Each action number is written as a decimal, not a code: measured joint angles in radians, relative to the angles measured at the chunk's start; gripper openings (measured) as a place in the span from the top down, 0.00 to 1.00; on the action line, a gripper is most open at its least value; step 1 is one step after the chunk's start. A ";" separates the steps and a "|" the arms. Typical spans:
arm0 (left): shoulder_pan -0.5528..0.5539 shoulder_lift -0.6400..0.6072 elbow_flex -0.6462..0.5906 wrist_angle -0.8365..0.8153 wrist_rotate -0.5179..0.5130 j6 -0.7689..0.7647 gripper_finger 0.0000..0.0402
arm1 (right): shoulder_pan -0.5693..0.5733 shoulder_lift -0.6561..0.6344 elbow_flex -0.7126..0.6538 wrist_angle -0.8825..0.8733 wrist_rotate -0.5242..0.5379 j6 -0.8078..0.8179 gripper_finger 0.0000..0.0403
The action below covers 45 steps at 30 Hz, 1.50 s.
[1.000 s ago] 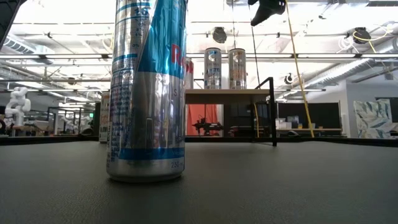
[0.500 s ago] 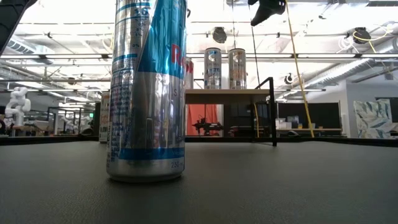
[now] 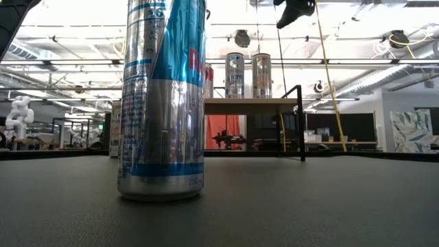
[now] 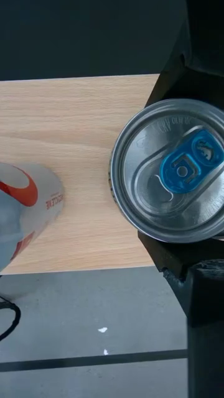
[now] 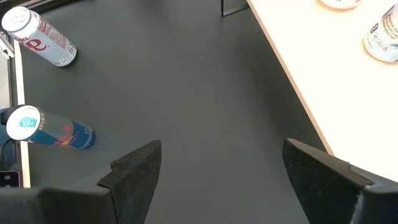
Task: Place canned beverage on shelf
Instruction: Put the left blue soda can on the shelf
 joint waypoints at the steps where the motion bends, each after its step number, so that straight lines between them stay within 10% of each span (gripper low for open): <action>1: 0.000 0.000 0.000 0.000 0.000 0.000 0.39 | 0.000 0.000 0.000 0.000 0.000 0.000 0.22; 45: 0.000 0.000 -0.001 0.006 -0.025 -0.041 0.39 | 0.000 0.000 0.000 0.000 0.000 0.000 0.22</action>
